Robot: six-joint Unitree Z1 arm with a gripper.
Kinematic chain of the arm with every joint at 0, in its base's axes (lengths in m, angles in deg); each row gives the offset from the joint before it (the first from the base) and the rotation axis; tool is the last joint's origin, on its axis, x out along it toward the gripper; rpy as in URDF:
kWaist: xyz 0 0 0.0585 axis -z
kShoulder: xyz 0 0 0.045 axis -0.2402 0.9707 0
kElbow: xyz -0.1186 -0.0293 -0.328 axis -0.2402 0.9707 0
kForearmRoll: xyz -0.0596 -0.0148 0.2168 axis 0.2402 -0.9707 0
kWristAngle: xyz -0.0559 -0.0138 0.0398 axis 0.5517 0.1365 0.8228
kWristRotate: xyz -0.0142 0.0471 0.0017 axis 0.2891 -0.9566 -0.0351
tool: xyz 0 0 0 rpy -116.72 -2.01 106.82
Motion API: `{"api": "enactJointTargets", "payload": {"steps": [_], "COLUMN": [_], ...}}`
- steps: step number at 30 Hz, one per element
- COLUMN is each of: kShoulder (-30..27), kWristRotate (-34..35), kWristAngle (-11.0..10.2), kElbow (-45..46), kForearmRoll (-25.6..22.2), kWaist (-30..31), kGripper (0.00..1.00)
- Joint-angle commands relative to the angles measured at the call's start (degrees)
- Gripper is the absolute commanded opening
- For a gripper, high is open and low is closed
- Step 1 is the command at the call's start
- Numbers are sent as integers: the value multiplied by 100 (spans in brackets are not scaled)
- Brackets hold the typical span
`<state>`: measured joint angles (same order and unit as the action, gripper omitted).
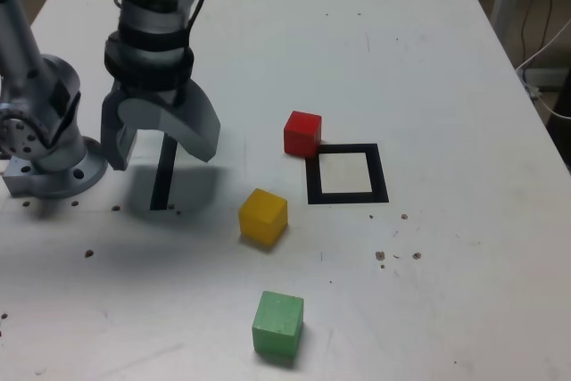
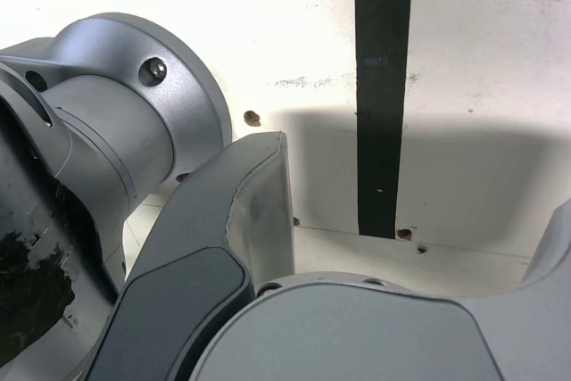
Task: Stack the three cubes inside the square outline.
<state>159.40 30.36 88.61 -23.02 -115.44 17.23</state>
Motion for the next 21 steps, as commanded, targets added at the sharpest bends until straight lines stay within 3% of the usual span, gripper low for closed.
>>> {"api": "enactJointTargets", "payload": {"steps": [1, 21], "kShoulder": [-54, 39], "kWristRotate": [-8, -83], "kWristAngle": [19, 119], "kElbow": [10, -9], "kForearmRoll": [-4, 65], "kWaist": [-8, -8], "kGripper": [100, 100]}}
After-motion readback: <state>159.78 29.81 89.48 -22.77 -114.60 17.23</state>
